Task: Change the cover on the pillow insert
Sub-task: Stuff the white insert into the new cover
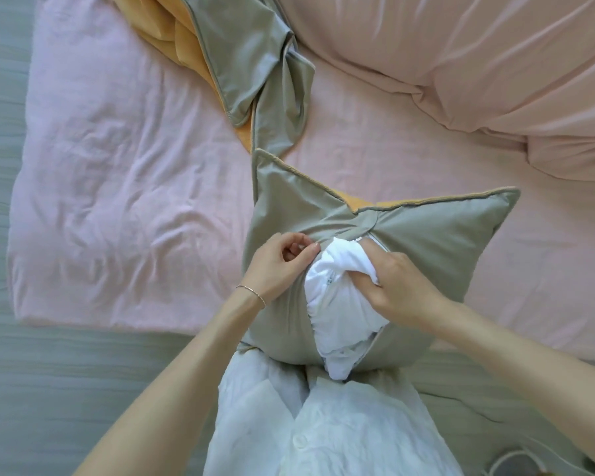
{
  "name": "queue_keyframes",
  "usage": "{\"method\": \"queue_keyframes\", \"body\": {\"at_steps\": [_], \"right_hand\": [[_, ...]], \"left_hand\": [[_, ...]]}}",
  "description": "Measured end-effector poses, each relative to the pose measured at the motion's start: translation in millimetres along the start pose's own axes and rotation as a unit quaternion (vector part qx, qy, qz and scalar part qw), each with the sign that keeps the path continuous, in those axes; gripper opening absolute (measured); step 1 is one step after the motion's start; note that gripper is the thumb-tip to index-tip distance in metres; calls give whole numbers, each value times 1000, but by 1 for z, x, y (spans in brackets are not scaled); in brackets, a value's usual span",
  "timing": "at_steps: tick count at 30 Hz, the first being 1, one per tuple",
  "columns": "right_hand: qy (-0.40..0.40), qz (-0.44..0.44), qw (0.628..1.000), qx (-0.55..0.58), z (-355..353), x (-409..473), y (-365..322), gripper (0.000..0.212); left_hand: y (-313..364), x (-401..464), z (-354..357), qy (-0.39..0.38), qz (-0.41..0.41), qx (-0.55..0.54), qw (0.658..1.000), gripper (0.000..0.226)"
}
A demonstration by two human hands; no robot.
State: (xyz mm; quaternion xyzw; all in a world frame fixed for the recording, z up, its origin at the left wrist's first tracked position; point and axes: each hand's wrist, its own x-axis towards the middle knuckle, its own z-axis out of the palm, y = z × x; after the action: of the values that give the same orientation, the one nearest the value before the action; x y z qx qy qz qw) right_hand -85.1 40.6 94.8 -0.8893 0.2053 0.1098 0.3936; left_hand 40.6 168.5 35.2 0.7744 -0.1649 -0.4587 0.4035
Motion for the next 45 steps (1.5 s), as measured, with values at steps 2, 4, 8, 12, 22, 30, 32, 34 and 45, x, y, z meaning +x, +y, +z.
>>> {"method": "queue_keyframes", "body": {"at_steps": [2,4,8,12,22,30,32,34,45], "right_hand": [[16,42,999,4,-5,1,3,28],[43,88,995,3,-8,7,8,39],[164,122,979,25,-14,10,16,68],[299,-21,953,-42,-5,2,22,46],[136,55,989,7,12,-16,25,52],[-70,147,964,-210,-6,-9,18,93],[59,100,969,-221,-8,-3,4,83],[162,46,967,-189,4,6,-1,67],[286,-39,930,-227,79,22,56,13]], "left_hand": [[1,5,2,5,-5,-16,1000,6],[5,12,-4,8,-34,-93,995,7],[22,12,-13,33,14,-137,990,9],[34,-2,4,39,118,-78,989,10],[-5,-20,1,19,150,160,975,77],[-8,-23,18,51,105,288,951,88],[-6,-18,26,65,97,300,947,90],[-6,-15,30,66,85,303,947,88],[19,24,-29,-20,43,147,988,14]]}}
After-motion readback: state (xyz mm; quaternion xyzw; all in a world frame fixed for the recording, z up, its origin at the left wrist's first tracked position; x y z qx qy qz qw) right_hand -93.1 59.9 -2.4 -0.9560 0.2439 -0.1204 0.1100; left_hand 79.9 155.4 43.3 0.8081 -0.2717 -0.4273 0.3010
